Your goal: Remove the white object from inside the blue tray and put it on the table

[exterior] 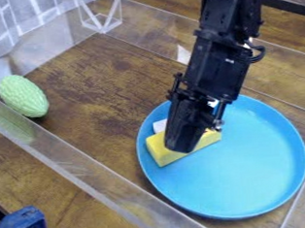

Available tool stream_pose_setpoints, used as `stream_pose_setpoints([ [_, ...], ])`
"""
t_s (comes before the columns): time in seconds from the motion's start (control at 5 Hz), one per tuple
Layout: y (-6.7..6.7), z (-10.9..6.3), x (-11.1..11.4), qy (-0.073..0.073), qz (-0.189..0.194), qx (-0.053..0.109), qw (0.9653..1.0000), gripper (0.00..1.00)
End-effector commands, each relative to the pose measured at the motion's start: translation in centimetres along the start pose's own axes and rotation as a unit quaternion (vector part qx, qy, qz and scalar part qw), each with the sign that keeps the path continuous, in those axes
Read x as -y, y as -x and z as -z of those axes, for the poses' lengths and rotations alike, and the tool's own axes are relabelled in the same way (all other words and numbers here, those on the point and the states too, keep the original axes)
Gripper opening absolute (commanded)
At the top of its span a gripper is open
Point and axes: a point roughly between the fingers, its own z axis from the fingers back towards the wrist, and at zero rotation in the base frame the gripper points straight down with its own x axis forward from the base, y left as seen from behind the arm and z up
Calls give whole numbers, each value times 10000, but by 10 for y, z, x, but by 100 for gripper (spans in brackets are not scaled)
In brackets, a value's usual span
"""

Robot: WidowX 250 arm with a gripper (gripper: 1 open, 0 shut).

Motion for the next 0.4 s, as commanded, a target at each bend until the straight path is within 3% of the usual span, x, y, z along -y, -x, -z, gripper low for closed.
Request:
stream_pose_setpoints([
  [0.0,6,-23,12,-235,127,342,9991,0],
  [0.2,8,-21,13,-215,122,310,9992,0],
])
